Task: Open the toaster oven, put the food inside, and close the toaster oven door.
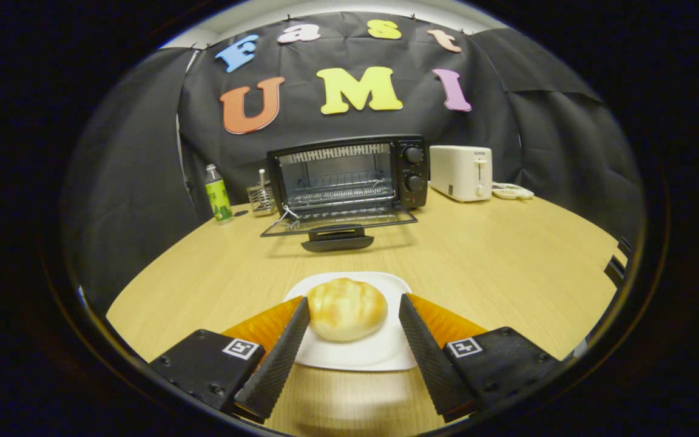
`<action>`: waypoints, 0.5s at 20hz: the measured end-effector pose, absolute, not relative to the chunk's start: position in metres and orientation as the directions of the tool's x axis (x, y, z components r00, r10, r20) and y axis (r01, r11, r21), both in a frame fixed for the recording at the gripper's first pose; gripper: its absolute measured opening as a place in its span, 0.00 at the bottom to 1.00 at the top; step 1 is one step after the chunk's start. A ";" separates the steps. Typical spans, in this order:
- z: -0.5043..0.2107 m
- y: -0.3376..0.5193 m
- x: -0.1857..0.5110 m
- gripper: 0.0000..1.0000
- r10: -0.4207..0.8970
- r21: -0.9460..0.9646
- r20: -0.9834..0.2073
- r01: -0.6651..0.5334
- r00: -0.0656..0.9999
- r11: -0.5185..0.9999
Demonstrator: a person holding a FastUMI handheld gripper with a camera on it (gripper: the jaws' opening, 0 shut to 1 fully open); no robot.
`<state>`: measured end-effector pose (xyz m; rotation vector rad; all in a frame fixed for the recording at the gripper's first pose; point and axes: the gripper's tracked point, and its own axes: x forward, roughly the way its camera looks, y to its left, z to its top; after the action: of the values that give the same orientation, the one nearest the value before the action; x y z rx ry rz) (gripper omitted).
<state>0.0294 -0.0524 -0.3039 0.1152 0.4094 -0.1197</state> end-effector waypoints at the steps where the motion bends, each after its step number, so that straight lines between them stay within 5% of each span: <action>1: -0.306 -0.051 0.029 0.97 -0.088 0.093 -0.407 0.137 0.909 0.986; 10: -0.323 -0.048 0.032 0.86 -0.072 0.109 -0.469 0.139 0.880 0.984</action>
<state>0.0323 -0.0476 -0.3226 0.1415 0.4822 -0.1102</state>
